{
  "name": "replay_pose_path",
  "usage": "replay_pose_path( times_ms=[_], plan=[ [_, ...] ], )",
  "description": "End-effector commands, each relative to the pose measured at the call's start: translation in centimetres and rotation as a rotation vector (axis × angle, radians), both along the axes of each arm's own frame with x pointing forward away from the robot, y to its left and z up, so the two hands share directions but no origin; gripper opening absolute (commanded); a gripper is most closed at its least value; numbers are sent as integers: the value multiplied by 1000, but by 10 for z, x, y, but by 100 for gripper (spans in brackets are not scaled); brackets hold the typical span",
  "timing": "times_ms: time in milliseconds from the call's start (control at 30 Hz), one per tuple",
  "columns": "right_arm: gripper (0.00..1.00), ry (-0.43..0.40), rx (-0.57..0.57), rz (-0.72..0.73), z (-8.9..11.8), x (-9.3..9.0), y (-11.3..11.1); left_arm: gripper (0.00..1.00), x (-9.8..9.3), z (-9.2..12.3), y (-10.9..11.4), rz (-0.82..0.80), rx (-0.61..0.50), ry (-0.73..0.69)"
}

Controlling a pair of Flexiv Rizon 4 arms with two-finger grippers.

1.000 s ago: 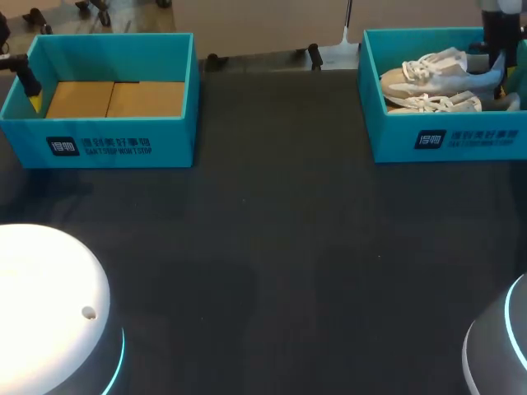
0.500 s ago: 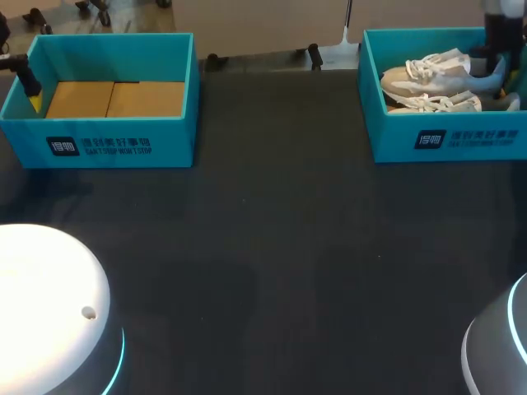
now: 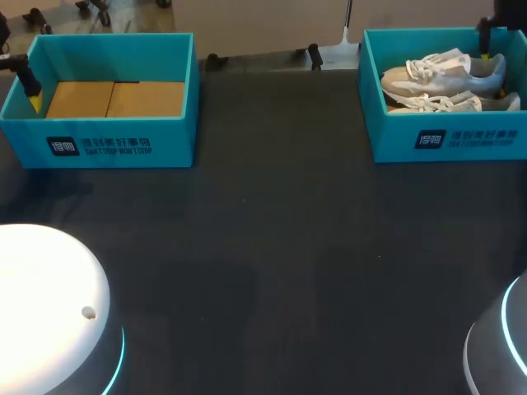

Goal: Take the shoe out of the shoebox, open the shoe tongue, remove and reinsert the insole, then place the shoe into the shoebox

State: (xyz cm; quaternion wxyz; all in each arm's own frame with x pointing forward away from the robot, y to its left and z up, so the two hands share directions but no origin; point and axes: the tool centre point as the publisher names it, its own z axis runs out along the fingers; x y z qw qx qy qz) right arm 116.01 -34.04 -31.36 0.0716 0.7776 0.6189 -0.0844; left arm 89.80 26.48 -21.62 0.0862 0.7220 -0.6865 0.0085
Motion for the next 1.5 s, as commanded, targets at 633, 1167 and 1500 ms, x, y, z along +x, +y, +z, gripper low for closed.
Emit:
replay_pose_path(
  times_ms=[633, 1167, 1500],
  plan=[
    [100, -136, 140, 25, 131, -139, 71, 100, 0, 1, 0, 0, 1, 1],
    [100, -174, 157, -40, 144, -185, 97, 100, 0, 1, 0, 0, 1, 1],
    [100, -179, 161, -43, 145, -189, 99, 100, 0, 1, 0, 0, 1, 1]
  ],
)
